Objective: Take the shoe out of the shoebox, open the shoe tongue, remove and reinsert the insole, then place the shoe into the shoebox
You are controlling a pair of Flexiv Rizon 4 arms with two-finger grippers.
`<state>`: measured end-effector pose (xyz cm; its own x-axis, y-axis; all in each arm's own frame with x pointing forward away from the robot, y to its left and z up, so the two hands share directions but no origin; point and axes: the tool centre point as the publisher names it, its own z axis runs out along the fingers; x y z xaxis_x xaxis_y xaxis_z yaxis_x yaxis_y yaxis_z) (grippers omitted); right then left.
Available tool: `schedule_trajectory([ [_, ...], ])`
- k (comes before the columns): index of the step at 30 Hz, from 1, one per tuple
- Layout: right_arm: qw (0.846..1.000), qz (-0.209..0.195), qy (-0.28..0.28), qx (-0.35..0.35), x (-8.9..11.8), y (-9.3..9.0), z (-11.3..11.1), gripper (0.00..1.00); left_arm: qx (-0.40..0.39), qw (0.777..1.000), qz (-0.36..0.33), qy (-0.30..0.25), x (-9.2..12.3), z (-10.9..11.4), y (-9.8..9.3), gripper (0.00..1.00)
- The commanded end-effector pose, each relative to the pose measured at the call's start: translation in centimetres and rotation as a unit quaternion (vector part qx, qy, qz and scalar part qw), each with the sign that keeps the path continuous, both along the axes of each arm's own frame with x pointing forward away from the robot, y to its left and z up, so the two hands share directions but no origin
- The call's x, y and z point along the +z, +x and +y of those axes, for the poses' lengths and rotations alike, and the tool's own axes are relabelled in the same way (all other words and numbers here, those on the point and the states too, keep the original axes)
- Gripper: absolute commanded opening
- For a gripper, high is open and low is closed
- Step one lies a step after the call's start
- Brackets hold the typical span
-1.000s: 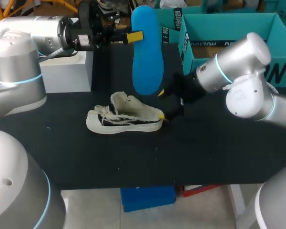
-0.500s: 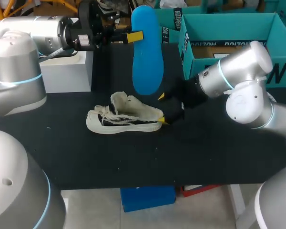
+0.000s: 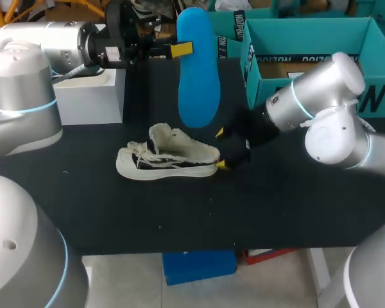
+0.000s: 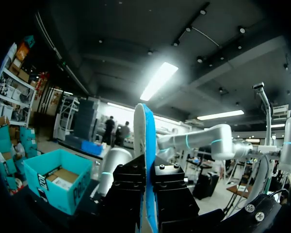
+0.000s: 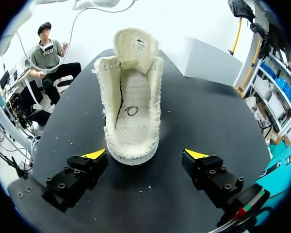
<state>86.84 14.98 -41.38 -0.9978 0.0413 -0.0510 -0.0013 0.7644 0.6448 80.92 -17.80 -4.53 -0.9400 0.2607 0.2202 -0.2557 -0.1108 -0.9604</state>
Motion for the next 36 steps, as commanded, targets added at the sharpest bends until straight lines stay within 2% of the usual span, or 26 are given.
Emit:
schedule_trajectory([
  [1,0.998,0.01,-0.06,0.008,1.3,0.8,0.1,1.0,0.002,1.0,0.0,0.0,-0.1,-0.1,-0.1,0.0],
  [10,0.99,0.012,-0.138,0.016,2.3,0.9,0.3,1.0,0.002,1.0,0.0,0.0,-0.1,-0.1,-0.1,0.0],
  [21,0.974,0.007,-0.226,0.028,3.7,0.7,1.1,1.0,0.002,1.0,0.0,0.0,-0.1,-0.1,-0.1,0.0],
  [29,0.966,0.0,-0.255,0.033,4.2,0.5,1.7,1.0,0.002,1.0,0.0,0.0,-0.1,-0.1,-0.1,0.0],
  [36,0.966,-0.005,-0.258,0.037,4.5,0.1,2.5,1.0,0.002,1.0,0.0,0.0,-0.1,-0.1,-0.1,0.0],
])
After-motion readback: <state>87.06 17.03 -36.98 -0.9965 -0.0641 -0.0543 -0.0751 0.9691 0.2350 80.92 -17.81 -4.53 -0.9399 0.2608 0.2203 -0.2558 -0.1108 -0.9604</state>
